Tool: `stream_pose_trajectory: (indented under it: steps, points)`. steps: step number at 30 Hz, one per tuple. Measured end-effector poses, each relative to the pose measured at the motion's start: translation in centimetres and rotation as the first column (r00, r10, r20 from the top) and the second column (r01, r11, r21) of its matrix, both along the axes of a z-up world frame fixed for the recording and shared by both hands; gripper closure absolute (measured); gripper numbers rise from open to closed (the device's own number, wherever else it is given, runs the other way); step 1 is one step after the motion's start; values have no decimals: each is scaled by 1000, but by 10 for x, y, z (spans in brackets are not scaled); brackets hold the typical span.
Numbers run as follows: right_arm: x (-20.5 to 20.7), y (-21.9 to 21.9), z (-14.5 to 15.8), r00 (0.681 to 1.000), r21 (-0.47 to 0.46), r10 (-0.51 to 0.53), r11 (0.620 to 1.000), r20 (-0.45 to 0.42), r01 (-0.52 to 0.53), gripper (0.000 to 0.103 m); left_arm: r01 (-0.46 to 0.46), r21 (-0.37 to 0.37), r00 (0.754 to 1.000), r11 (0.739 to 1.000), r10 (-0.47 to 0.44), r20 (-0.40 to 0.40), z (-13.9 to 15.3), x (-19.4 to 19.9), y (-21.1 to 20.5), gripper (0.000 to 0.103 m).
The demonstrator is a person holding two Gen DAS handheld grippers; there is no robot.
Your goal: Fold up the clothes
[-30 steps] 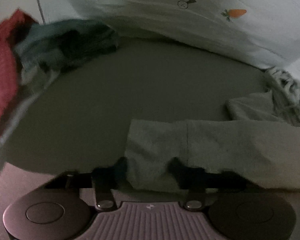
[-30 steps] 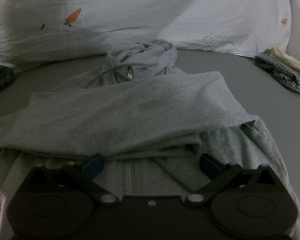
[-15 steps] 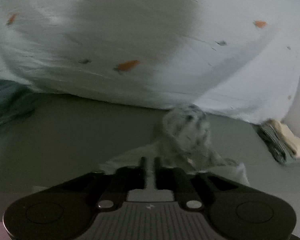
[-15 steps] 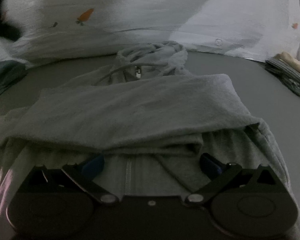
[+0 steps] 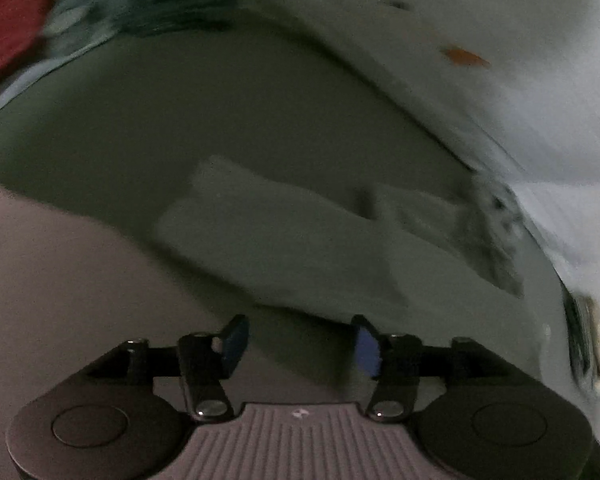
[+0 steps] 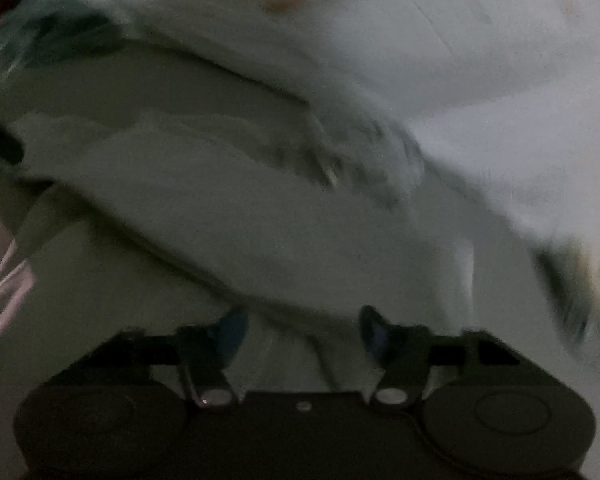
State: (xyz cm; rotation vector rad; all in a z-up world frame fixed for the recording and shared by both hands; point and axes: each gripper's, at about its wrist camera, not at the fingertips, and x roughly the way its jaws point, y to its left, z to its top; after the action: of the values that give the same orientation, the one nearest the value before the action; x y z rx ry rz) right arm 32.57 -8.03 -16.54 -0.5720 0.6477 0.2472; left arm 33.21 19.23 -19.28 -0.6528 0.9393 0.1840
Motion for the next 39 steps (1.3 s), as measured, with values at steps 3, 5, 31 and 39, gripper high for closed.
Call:
stream_pose_trajectory:
  steps: [3, 5, 31, 39]
  points:
    - [-12, 41, 9, 984, -110, 164, 982, 72, -156, 46, -37, -46, 999, 998, 38, 12, -9, -8, 26, 27]
    - [-19, 71, 10, 954, -175, 286, 947, 88, -268, 46, -43, -98, 999, 994, 45, 24, -15, -9, 41, 21]
    - [14, 188, 5, 866, -91, 487, 863, -115, -497, 100, -43, -278, 984, 960, 89, 154, -5, -3, 98, 3]
    - [60, 44, 99, 999, 655, 32, 755, -15, -14, 100, -4, -214, 954, 977, 68, 293, 59, -14, 87, 3]
